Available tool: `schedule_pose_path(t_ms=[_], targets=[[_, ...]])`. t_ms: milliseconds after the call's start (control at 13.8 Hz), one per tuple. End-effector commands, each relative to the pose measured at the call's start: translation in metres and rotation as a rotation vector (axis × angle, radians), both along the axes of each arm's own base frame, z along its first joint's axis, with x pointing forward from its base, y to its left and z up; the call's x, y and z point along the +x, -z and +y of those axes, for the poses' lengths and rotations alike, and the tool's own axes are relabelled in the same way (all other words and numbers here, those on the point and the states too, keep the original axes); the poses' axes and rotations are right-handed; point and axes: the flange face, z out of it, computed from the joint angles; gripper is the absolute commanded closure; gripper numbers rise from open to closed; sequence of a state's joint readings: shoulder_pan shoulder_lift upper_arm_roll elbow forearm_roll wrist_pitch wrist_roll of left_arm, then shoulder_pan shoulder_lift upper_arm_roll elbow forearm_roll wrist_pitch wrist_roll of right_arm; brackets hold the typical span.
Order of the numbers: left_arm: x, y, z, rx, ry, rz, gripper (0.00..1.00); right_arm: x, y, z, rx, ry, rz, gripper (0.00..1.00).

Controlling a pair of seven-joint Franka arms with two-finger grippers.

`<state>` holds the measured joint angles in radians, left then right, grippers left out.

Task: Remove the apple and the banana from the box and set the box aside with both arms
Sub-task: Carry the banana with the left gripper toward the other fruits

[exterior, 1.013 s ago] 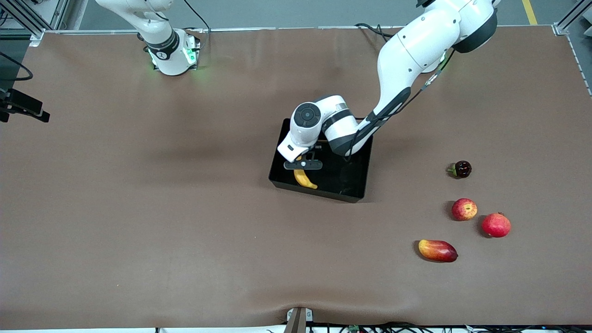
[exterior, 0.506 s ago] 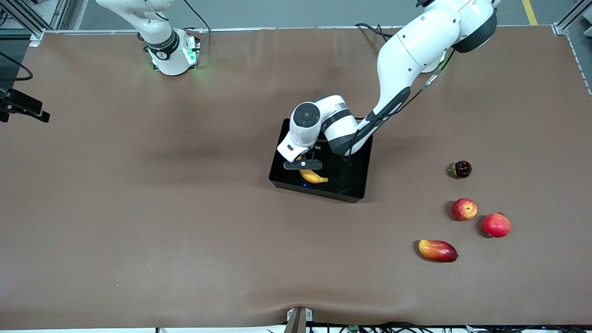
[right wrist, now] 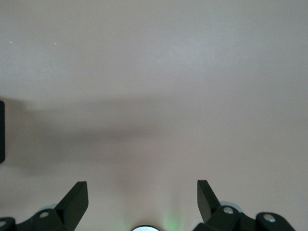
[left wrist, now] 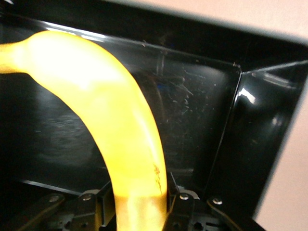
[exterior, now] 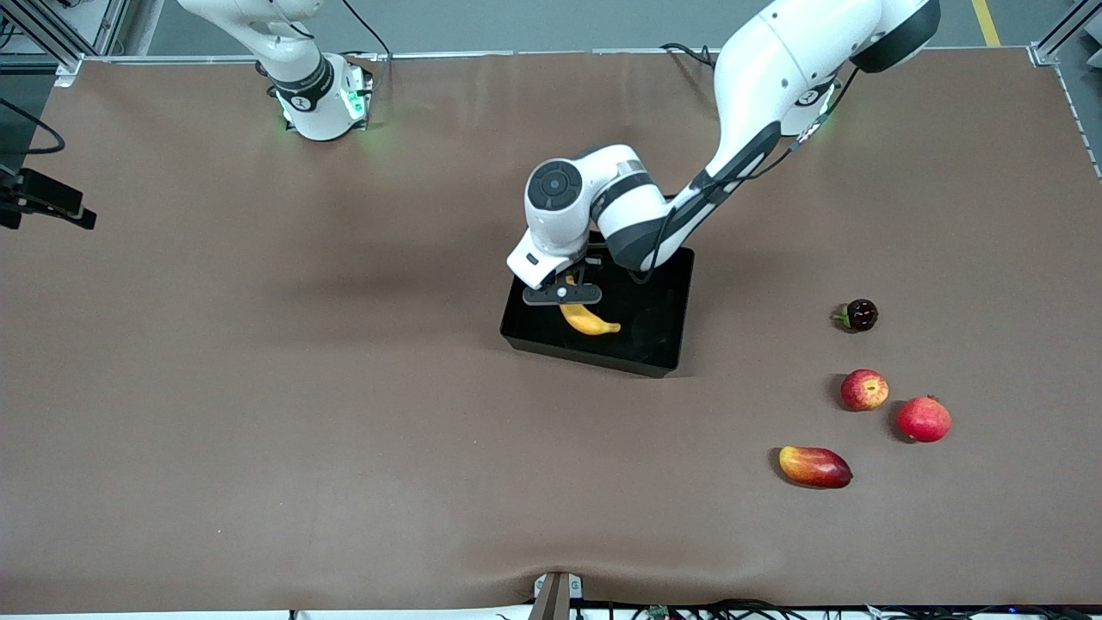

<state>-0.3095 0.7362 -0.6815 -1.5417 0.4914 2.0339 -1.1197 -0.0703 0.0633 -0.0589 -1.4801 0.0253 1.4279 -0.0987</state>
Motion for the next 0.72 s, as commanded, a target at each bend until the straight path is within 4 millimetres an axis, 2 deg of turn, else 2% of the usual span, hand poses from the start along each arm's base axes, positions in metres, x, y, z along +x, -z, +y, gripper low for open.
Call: schedule_pose_path(t_ms=[0,145,289,362,506,651], targets=[[0.015,-0.046,0.012,-0.001,-0.047,-0.018,1.00,0.010,0.018,0.006,0.014,-0.020,0.041,0.00],[0.030,-0.080,0.032,-0.017,-0.056,-0.038,1.00,0.009,0.025,0.019,0.032,-0.040,0.080,0.00],[0.047,-0.115,0.067,0.009,-0.019,-0.042,1.00,0.011,0.025,0.066,0.050,-0.106,0.084,0.00],[0.060,-0.129,0.094,0.015,0.012,-0.021,1.00,0.011,0.028,0.095,0.049,-0.128,0.091,0.00],[0.079,-0.136,0.144,0.041,0.072,0.019,1.00,0.011,0.038,0.149,0.058,-0.030,0.116,0.00],[0.097,-0.132,0.200,0.053,0.128,0.047,1.00,0.019,0.070,0.213,0.069,0.031,0.140,0.00]])
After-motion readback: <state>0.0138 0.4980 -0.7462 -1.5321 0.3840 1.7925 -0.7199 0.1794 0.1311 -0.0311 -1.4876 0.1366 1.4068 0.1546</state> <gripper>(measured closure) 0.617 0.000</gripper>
